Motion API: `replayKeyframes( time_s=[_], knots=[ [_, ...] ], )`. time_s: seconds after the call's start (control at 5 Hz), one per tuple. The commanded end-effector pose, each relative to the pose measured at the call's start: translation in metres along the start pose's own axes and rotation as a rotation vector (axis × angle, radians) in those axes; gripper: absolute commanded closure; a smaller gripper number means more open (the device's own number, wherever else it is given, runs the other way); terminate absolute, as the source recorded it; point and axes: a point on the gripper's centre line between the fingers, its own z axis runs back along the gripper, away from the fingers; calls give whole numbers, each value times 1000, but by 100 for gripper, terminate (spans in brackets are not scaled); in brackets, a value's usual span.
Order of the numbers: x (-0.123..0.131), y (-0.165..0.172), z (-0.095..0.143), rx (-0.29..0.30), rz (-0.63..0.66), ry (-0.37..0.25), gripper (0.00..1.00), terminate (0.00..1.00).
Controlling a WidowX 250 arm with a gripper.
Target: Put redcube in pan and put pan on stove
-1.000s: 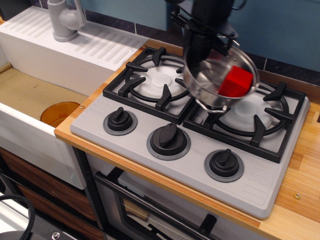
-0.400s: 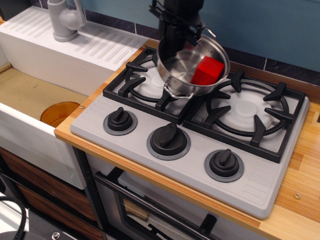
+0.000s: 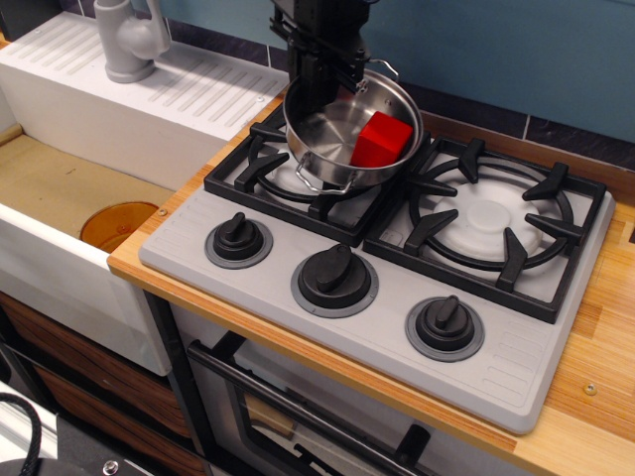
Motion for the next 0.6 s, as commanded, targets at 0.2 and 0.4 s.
replayKeyframes(
  time_s=[0.2,0.4],
  knots=[
    [1,26,1,26,-13,-60,100,0],
    [1,28,-8,18,-22,-74,100,0]
  ],
)
